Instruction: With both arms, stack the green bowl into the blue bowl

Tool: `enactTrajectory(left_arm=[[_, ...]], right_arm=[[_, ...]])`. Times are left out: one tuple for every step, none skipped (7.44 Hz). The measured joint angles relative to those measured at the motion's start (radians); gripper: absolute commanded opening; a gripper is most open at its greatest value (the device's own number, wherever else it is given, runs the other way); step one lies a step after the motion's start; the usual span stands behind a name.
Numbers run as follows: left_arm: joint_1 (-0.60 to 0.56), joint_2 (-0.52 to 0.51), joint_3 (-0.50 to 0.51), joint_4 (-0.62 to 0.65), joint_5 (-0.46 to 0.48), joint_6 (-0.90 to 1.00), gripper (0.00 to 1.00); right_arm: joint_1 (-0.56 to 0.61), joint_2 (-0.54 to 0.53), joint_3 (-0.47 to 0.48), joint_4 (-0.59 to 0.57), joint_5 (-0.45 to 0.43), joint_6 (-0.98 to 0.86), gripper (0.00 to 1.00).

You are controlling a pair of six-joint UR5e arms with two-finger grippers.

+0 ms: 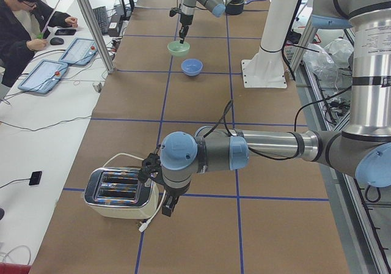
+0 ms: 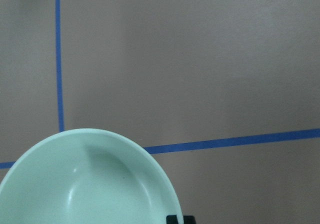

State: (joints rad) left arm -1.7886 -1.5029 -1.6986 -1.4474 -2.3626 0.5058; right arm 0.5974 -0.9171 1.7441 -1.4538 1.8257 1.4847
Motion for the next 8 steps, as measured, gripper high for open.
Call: enactTrajectory(left_arm=[[0.0,0.001,0.002,0.0,0.0,0.0,1.0],[0.0,0.005,0.002,0.0,0.0,0.0,1.0],[0.0,0.012,0.0,0.0,-0.001,0.001,1.0],[0.0,0.019,-0.001,-0.004,-0.001,0.001,1.0],[-0.001,0.023,-0.002,-0.013,-0.001,0.002,1.0],[-0.001,0.028,-0.002,-0.02,-0.002,0.002,1.0],[-0.001,0.034,-0.002,-0.024,-0.002,0.002,1.0],[0.0,0.038,-0.002,-0.026,-0.003,0.002,1.0]], right_arm=[[-0.055,0.016,-0.003,-0.028,-0.052,0.025,0.0],[-0.092,0.018,-0.009,-0.039,-0.083,0.035,0.0],[-0.112,0.014,-0.019,-0.043,-0.097,0.038,0.0],[-0.12,0.01,-0.031,-0.044,-0.102,0.038,0.0],[-0.124,0.008,-0.042,-0.044,-0.104,0.037,0.0],[-0.125,0.008,-0.052,-0.044,-0.105,0.035,0.0],[-0.126,0.008,-0.061,-0.043,-0.105,0.032,0.0],[-0.126,0.008,-0.067,-0.043,-0.106,0.03,0.0]])
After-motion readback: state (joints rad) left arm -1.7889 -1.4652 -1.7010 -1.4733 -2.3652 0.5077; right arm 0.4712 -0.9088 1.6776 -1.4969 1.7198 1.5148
